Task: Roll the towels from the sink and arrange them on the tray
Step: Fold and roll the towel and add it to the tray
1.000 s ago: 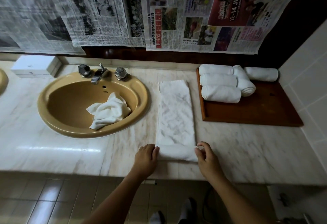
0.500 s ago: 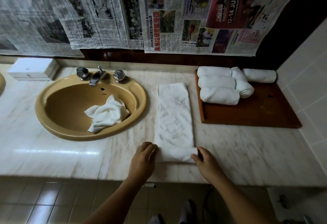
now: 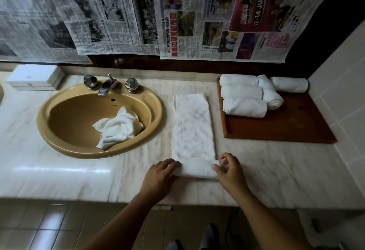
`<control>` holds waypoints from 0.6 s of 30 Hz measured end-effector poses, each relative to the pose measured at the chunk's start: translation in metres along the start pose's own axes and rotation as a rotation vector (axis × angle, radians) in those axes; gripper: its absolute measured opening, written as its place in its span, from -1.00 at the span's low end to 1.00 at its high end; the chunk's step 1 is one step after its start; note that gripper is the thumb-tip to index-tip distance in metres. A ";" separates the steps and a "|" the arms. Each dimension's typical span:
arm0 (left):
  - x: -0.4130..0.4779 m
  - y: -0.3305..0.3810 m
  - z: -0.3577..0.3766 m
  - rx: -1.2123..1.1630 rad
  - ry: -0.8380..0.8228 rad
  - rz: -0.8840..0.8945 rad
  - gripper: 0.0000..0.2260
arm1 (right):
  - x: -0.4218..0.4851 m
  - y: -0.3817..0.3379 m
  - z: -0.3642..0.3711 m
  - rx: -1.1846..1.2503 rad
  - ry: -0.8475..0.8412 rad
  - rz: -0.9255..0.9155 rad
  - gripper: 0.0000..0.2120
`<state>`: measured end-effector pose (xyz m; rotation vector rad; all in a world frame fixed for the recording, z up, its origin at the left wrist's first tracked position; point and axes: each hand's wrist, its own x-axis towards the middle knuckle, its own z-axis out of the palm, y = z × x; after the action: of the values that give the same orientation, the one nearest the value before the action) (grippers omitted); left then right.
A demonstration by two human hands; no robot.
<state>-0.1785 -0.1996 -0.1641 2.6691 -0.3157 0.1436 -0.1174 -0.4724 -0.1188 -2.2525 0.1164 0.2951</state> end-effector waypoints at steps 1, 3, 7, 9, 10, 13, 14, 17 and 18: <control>0.002 -0.001 -0.001 -0.014 -0.006 0.000 -0.58 | -0.001 0.003 0.000 -0.030 0.024 -0.109 -0.79; 0.005 0.000 -0.005 -0.044 -0.018 -0.020 -0.59 | -0.002 0.012 0.003 -0.111 -0.017 -0.270 -0.74; 0.012 0.005 -0.012 -0.170 -0.045 -0.124 -0.64 | -0.006 0.018 0.001 -0.212 -0.127 -0.282 -0.47; 0.015 0.007 -0.013 -0.248 -0.064 -0.176 -0.66 | -0.001 0.019 0.000 -0.171 -0.136 -0.259 -0.51; 0.016 0.008 -0.013 -0.276 -0.072 -0.204 -0.67 | 0.003 0.018 -0.001 -0.153 -0.152 -0.247 -0.55; 0.016 0.004 -0.008 -0.308 -0.052 -0.254 -0.67 | 0.012 0.010 -0.008 -0.138 -0.246 -0.169 -0.61; 0.017 0.003 -0.009 -0.327 -0.049 -0.268 -0.67 | 0.014 0.008 -0.010 -0.124 -0.279 -0.126 -0.61; 0.018 0.004 -0.013 -0.429 -0.076 -0.306 -0.65 | 0.017 0.004 -0.014 -0.049 -0.321 -0.030 -0.59; 0.017 0.006 -0.016 -0.451 -0.077 -0.315 -0.62 | 0.017 0.004 -0.013 -0.004 -0.314 -0.003 -0.57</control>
<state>-0.1640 -0.2012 -0.1446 2.2411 0.0509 -0.1167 -0.0992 -0.4844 -0.1180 -2.1800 -0.0534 0.6420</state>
